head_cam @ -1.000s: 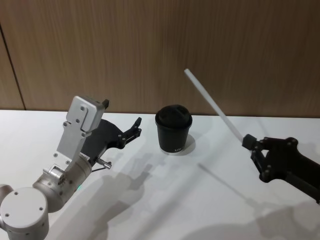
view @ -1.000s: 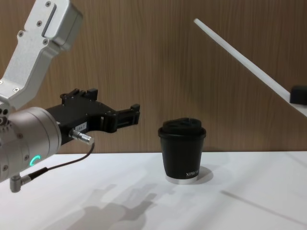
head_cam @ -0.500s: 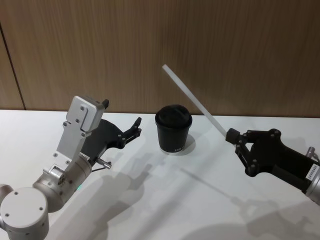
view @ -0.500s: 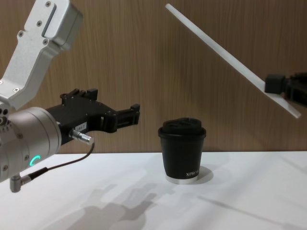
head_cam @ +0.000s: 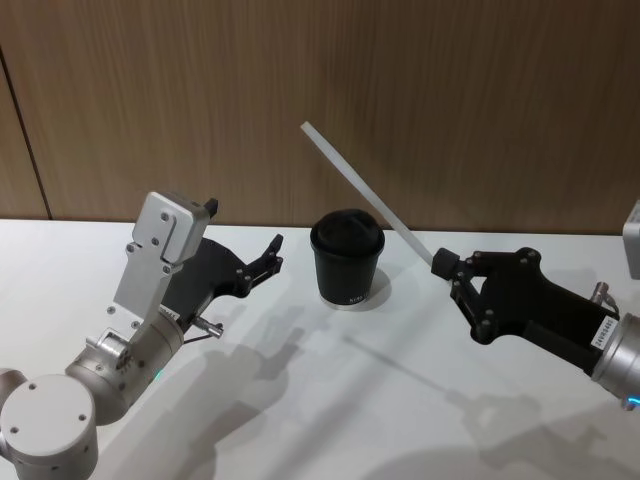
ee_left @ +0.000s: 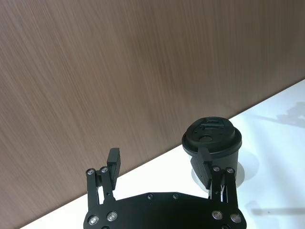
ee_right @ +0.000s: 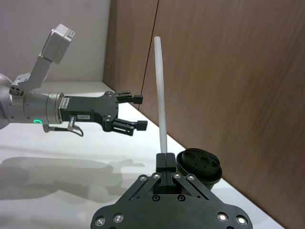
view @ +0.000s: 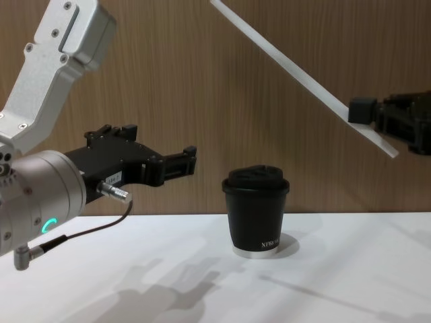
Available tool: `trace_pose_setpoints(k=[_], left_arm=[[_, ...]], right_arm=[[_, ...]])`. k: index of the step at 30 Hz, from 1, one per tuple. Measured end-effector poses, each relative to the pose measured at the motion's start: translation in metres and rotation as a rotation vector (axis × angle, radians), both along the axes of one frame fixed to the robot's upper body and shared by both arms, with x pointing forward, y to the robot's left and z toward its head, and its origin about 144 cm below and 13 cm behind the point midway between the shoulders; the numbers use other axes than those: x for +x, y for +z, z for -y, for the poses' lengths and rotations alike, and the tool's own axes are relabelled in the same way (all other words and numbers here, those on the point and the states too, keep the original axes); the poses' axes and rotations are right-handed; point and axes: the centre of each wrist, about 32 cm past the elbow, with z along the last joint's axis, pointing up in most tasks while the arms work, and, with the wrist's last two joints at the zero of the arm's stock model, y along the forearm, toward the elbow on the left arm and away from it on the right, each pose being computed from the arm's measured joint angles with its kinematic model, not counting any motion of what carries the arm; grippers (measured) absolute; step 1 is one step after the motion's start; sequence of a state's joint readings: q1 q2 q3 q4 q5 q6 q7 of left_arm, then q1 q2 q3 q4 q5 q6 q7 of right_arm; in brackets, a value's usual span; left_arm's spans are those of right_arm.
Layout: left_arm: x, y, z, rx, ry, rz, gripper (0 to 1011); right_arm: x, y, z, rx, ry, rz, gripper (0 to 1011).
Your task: Pick up the straw with one hand, pass it to the other hand, and insert it into the cup.
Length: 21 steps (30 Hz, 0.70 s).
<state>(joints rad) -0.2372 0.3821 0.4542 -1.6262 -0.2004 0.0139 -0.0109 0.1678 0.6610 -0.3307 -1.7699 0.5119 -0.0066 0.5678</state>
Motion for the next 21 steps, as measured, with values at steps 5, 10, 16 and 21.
trace_pose_setpoints(k=[5,10,16,21], left_arm=[[0.0000,0.0000,0.0000,0.000,0.000,0.000,1003],[0.0000,0.0000,0.0000,0.000,0.000,0.000,1003],[0.0000,0.0000,0.0000,0.000,0.000,0.000,1003],[0.0000,0.0000,-0.0004,0.003,-0.011,-0.002,1003]], right_arm=[[0.0014,0.0006,-0.0026,-0.001,0.006,0.001,0],[0.0022,0.0010,-0.0042,-0.002,0.009,0.001,0],[0.0029,0.0015,-0.0055,-0.002,0.012,0.001,0],[0.0033,0.0019,-0.0060,-0.003,0.012,0.002,0]])
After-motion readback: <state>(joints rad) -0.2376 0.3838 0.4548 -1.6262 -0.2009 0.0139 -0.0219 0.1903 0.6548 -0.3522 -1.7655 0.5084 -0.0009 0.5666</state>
